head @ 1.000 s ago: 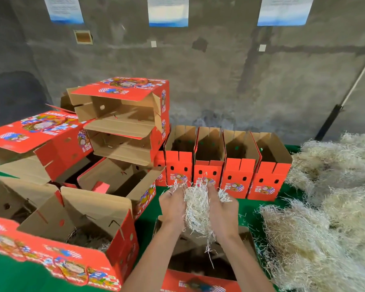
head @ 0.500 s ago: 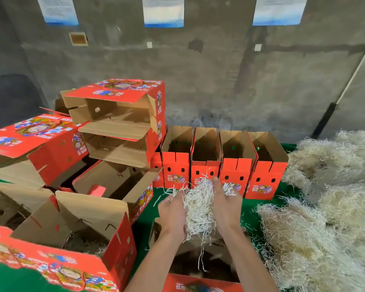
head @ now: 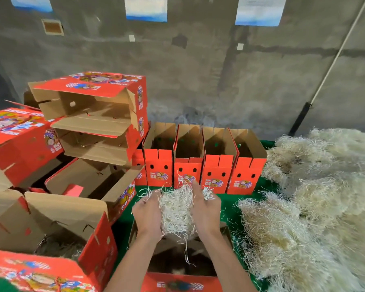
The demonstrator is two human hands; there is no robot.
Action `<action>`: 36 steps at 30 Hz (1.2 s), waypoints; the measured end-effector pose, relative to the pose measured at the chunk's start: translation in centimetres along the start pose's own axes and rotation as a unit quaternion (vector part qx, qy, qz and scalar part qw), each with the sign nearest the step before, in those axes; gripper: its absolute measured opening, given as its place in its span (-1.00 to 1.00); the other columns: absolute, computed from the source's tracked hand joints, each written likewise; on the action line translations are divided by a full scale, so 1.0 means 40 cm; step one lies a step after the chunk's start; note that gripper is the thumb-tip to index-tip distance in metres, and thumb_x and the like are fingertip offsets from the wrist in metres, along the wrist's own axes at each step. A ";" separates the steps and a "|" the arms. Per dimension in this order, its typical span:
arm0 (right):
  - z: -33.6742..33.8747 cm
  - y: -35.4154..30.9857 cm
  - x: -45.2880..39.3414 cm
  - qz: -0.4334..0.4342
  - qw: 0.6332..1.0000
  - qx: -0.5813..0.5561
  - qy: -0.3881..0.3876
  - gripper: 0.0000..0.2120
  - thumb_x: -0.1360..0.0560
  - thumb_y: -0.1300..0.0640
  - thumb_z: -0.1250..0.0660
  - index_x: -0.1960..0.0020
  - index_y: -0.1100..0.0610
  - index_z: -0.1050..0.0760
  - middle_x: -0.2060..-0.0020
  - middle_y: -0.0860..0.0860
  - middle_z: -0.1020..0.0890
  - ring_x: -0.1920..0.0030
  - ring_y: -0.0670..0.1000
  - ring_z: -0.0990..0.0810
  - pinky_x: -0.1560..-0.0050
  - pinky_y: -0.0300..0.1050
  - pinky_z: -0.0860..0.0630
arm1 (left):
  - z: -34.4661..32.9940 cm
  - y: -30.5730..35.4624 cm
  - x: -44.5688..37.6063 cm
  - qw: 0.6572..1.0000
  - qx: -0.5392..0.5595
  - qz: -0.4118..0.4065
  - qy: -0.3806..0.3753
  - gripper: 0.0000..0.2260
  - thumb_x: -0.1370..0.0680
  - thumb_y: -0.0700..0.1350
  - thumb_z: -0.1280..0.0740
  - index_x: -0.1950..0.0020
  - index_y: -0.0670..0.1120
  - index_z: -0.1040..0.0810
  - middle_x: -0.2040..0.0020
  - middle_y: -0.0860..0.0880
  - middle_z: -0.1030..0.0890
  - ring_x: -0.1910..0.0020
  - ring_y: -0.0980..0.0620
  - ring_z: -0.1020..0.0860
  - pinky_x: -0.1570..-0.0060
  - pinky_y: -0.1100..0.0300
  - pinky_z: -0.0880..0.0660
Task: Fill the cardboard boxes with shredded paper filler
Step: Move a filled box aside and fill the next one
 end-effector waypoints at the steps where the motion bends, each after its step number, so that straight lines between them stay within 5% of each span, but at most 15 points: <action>1: -0.008 0.021 0.019 -0.001 1.000 -0.004 -0.008 -0.47 -0.47 -0.34 -0.38 0.38 0.00 -0.25 0.59 -0.07 -0.15 0.55 -0.01 -0.07 0.53 -0.21 -0.20 | 0.003 0.025 -0.016 1.000 -0.015 -0.012 -0.002 -0.53 -0.50 -0.14 -0.42 0.40 0.03 -0.16 0.56 0.07 -0.20 0.60 0.11 -0.13 0.61 0.24 -0.09; 5: 0.006 0.020 0.002 -0.003 1.000 0.013 0.014 -0.40 -0.49 -0.32 -0.36 0.46 -0.01 -0.16 0.60 -0.06 -0.15 0.56 0.00 -0.09 0.52 -0.23 -0.20 | 0.007 0.027 0.001 0.997 -0.069 -0.002 -0.027 -0.63 -0.55 -0.12 -0.41 0.36 -0.06 -0.29 0.55 0.02 -0.36 0.59 0.07 -0.30 0.57 0.27 -0.25; 7: 0.017 -0.014 -0.028 0.000 1.000 0.020 0.015 -0.41 -0.51 -0.29 -0.34 0.46 0.02 -0.18 0.61 -0.05 -0.18 0.57 -0.01 -0.10 0.54 -0.21 -0.14 | 0.014 -0.012 0.042 0.997 -0.051 0.032 -0.042 -0.76 -0.51 -0.02 -0.43 0.17 -0.18 -0.53 0.32 -0.10 -0.60 0.32 -0.07 -0.57 0.19 0.12 -0.53; 8: 0.022 -0.023 -0.034 0.006 1.000 0.022 0.017 -0.42 -0.52 -0.29 -0.34 0.46 0.02 -0.19 0.62 -0.06 -0.18 0.58 -0.01 -0.10 0.54 -0.21 -0.13 | 0.016 -0.021 0.054 0.998 -0.030 0.042 -0.040 -0.79 -0.48 0.02 -0.45 0.19 -0.09 -0.56 0.33 -0.04 -0.56 0.30 -0.04 -0.53 0.13 0.07 -0.50; 11: 0.023 0.006 -0.005 -0.005 1.000 0.004 0.015 -0.41 -0.48 -0.33 -0.37 0.50 -0.04 -0.20 0.63 -0.08 -0.17 0.61 -0.02 -0.07 0.58 -0.25 -0.14 | 0.006 0.018 0.034 1.000 0.003 0.001 -0.025 -0.55 -0.48 -0.01 -0.46 0.34 -0.06 -0.18 0.50 0.08 -0.20 0.49 0.07 -0.16 0.45 0.19 -0.18; 15: 0.024 0.027 0.009 -0.014 1.000 -0.002 0.016 -0.32 -0.45 -0.32 -0.41 0.60 -0.02 -0.15 0.63 -0.08 -0.16 0.61 -0.02 -0.08 0.59 -0.25 -0.10 | -0.003 0.045 0.004 1.000 -0.029 0.006 -0.004 -0.55 -0.54 -0.17 -0.39 0.37 -0.01 -0.15 0.55 0.09 -0.19 0.56 0.08 -0.13 0.52 0.27 -0.08; 18: 0.050 -0.017 -0.034 -0.004 0.999 0.021 0.038 -0.38 -0.50 -0.25 -0.38 0.54 -0.02 -0.16 0.64 -0.08 -0.16 0.61 -0.02 -0.10 0.60 -0.24 -0.19 | -0.014 -0.024 0.068 0.997 -0.016 0.062 -0.035 -0.80 -0.53 -0.09 -0.42 0.23 -0.09 -0.47 0.26 0.15 -0.26 0.37 0.05 -0.44 0.14 0.20 -0.46; 19: 0.062 -0.022 -0.043 -0.001 0.999 0.026 0.045 -0.40 -0.50 -0.25 -0.38 0.50 0.00 -0.17 0.64 -0.08 -0.16 0.61 -0.03 -0.10 0.60 -0.24 -0.22 | -0.015 -0.034 0.086 0.996 -0.001 0.084 -0.037 -0.89 -0.54 -0.08 -0.41 0.08 -0.09 -0.54 -0.17 -0.03 -0.34 0.22 0.08 -0.51 -0.07 0.09 -0.46; 20: 0.069 -0.016 -0.042 -0.004 0.999 0.023 0.046 -0.41 -0.49 -0.28 -0.38 0.48 0.01 -0.18 0.63 -0.07 -0.16 0.61 -0.03 -0.09 0.60 -0.23 -0.23 | -0.018 -0.035 0.083 0.995 0.013 0.099 -0.030 -0.89 -0.55 -0.07 -0.40 0.00 -0.08 -0.57 0.17 -0.11 -0.52 0.15 0.11 -0.51 -0.09 0.07 -0.44; 22: 0.069 0.018 -0.010 -0.021 0.999 0.009 0.030 -0.41 -0.43 -0.34 -0.39 0.47 0.01 -0.20 0.61 -0.06 -0.16 0.60 -0.02 -0.08 0.56 -0.21 -0.20 | -0.019 -0.010 0.043 0.996 0.020 0.086 -0.017 -0.84 -0.53 -0.07 -0.42 0.02 -0.15 -0.56 0.29 -0.17 -0.50 0.27 0.15 -0.52 0.06 0.12 -0.52; 25: 0.065 0.065 0.034 -0.034 0.999 0.014 0.019 -0.40 -0.42 -0.38 -0.39 0.41 -0.03 -0.14 0.58 -0.06 -0.12 0.55 0.00 -0.07 0.40 -0.22 -0.28 | -0.013 0.024 -0.006 0.999 -0.008 0.050 -0.002 -0.67 -0.54 -0.05 -0.44 0.29 -0.04 -0.33 0.47 -0.01 -0.30 0.54 0.10 -0.21 0.26 0.20 -0.34; 27: 0.064 0.044 0.017 -0.033 0.999 0.010 0.026 -0.39 -0.43 -0.37 -0.39 0.46 -0.06 -0.11 0.59 -0.07 -0.12 0.56 0.01 -0.06 0.43 -0.23 -0.24 | -0.009 0.006 0.000 0.998 -0.002 0.061 -0.003 -0.65 -0.50 -0.03 -0.46 0.27 -0.01 -0.29 0.43 0.00 -0.33 0.49 0.08 -0.22 0.32 0.19 -0.28; 31: 0.079 -0.028 -0.016 -0.011 0.999 0.019 0.033 -0.49 -0.49 -0.30 -0.35 0.36 -0.06 -0.16 0.62 -0.08 -0.17 0.58 -0.01 -0.11 0.37 -0.22 -0.39 | 0.013 -0.055 0.028 0.995 0.008 0.101 -0.026 -0.85 -0.46 0.00 -0.47 0.14 -0.05 -0.58 -0.10 0.13 -0.31 0.19 0.11 -0.57 -0.02 0.15 -0.51; 33: 0.073 -0.011 0.011 -0.015 1.000 0.013 0.011 -0.47 -0.47 -0.33 -0.36 0.41 -0.09 -0.17 0.62 -0.09 -0.16 0.59 -0.01 -0.09 0.47 -0.16 -0.38 | 0.025 -0.041 0.001 0.997 0.009 0.072 -0.019 -0.67 -0.48 -0.02 -0.48 0.40 -0.06 -0.45 0.47 0.04 -0.42 0.50 0.11 -0.34 0.39 0.23 -0.35; 36: 0.057 0.050 0.069 -0.048 0.998 0.039 -0.022 -0.29 -0.43 -0.39 -0.36 0.63 -0.02 -0.12 0.61 -0.09 -0.13 0.59 -0.03 -0.06 0.47 -0.22 -0.29 | 0.045 0.001 -0.043 0.999 0.005 0.034 0.006 -0.63 -0.49 -0.02 -0.47 0.34 -0.10 -0.33 0.54 0.09 -0.20 0.54 0.06 -0.14 0.46 0.16 -0.12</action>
Point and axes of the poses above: each hand's wrist, its own x-axis away from the middle knuckle, its own z-axis out of the back of the hand, y = z × x, the point moved 1 cm from there along -x, towards the middle knuckle
